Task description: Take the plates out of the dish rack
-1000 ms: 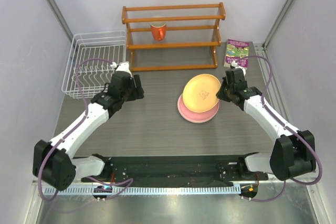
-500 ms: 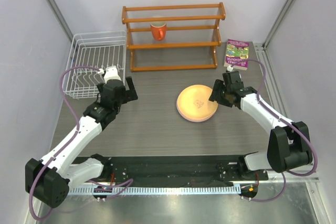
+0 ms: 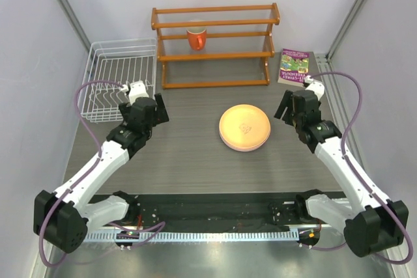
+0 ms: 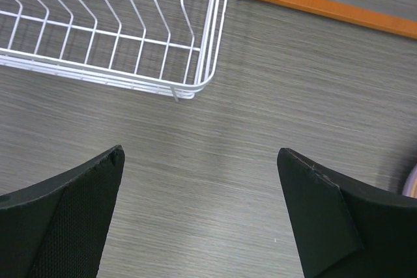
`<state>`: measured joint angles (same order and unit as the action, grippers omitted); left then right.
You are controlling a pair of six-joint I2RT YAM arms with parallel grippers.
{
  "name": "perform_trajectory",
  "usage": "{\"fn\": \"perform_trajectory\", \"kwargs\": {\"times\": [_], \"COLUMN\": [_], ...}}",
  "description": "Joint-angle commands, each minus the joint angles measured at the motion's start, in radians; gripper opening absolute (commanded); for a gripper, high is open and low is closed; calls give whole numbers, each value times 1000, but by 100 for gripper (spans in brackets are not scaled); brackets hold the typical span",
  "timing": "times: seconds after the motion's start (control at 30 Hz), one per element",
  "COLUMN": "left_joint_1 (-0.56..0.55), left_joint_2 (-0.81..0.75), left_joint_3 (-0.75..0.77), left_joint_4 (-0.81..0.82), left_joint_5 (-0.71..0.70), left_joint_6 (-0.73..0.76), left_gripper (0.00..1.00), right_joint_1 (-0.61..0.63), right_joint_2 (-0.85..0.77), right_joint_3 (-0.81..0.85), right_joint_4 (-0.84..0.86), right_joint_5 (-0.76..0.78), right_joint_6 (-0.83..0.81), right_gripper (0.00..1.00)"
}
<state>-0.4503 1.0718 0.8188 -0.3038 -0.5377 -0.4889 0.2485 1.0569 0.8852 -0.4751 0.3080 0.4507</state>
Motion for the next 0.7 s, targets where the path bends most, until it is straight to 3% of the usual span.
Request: {"fn": "perform_trajectory", "kwargs": {"times": [0.0,0.13,0.2,0.4,0.67], "left_joint_1": [1,1,1,1,1], "left_joint_2": [28,21,4,-26,-24], "left_joint_3": [63,59,45,16,5], "left_joint_4": [39,61,86,138,173], "left_joint_5": [-87,-64,-59,-54,-35], "left_joint_6": [52,76,88,139,170], "left_gripper": [99,100,100,99,99], "right_joint_1": [-2,5,14,35,44], "right_joint_2": [-43,-107,-165,-282,-244], "right_joint_3": [-131,-280,-372,-508,-531], "right_joint_4": [152,324,435,614,658], "right_joint_5": [164,207,241,330,459], "right_joint_6": [-70,-128,-156,-237,-294], "right_gripper": [75,87,100,100,100]}}
